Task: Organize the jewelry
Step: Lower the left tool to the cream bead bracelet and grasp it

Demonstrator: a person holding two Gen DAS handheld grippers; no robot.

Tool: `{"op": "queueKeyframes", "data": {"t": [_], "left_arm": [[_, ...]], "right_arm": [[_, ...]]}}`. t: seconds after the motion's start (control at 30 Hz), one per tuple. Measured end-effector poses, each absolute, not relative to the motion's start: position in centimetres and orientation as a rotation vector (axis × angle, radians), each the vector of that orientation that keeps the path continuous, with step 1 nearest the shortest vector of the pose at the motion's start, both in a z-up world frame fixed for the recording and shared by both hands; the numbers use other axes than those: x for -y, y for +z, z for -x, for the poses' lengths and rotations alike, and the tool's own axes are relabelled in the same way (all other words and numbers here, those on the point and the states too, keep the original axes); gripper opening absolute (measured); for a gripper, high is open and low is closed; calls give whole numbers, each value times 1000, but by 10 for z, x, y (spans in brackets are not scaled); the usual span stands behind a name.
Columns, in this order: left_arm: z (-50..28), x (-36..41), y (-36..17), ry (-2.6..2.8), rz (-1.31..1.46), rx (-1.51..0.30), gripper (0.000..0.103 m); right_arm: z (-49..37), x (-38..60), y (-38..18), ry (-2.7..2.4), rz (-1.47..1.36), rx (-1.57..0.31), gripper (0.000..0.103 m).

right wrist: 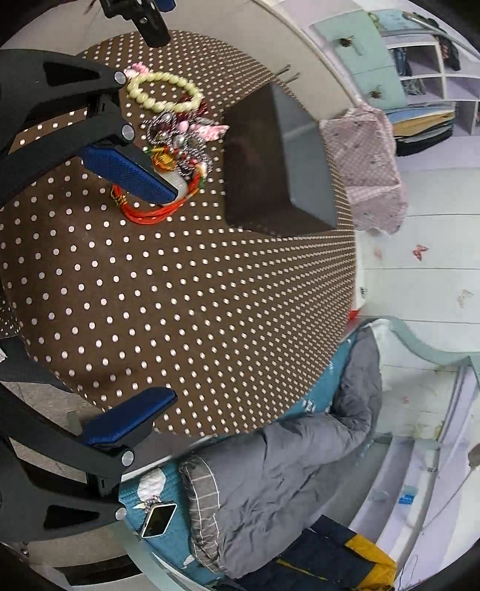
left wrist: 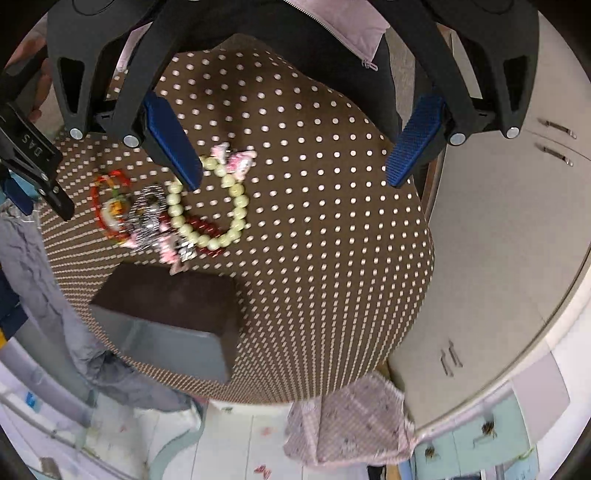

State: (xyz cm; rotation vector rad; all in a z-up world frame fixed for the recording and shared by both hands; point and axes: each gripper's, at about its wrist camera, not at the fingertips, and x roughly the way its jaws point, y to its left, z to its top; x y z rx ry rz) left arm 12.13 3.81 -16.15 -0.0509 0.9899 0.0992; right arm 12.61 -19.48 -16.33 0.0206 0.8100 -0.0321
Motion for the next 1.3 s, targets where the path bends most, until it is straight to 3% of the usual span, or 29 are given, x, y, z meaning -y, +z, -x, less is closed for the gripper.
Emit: {"op": "queueKeyframes", "data": {"t": [0.27, 0.8, 0.83, 0.9, 0.97, 1.0, 1.03, 1.07, 1.1, 1.13, 1.2, 1.3], "left_arm": [[-142, -41, -187, 119, 66, -1073, 97], [-160, -36, -199, 96, 25, -1043, 96], [-160, -37, -200, 91, 24, -1038, 95], [-159, -35, -198, 67, 16, -1015, 81], [-157, -31, -196, 44, -1, -1000, 66], [-157, -28, -195, 23, -12, -991, 54], [-157, -25, -194, 12, -20, -984, 49], [-156, -24, -193, 6, -26, -980, 38], [-157, -21, -193, -5, -34, -975, 31], [-156, -19, -193, -6, -43, -973, 28], [-156, -16, -192, -18, -46, -974, 12], [-157, -16, -192, -18, -36, -979, 10]], "right_arm": [[-140, 183, -185, -66, 86, -854, 95], [-144, 164, -188, -17, 202, -823, 95], [-146, 163, -190, -22, 201, -822, 95], [-147, 167, -192, -10, 168, -809, 95], [-149, 169, -192, 40, 141, -807, 78], [-149, 169, -191, 78, 115, -811, 58], [-150, 165, -191, 109, 92, -816, 41], [-150, 163, -190, 130, 89, -812, 33], [-150, 159, -190, 134, 112, -804, 18], [-149, 156, -191, 137, 132, -798, 10], [-149, 152, -191, 144, 146, -797, 3], [-148, 154, -189, 154, 101, -810, 2]]}}
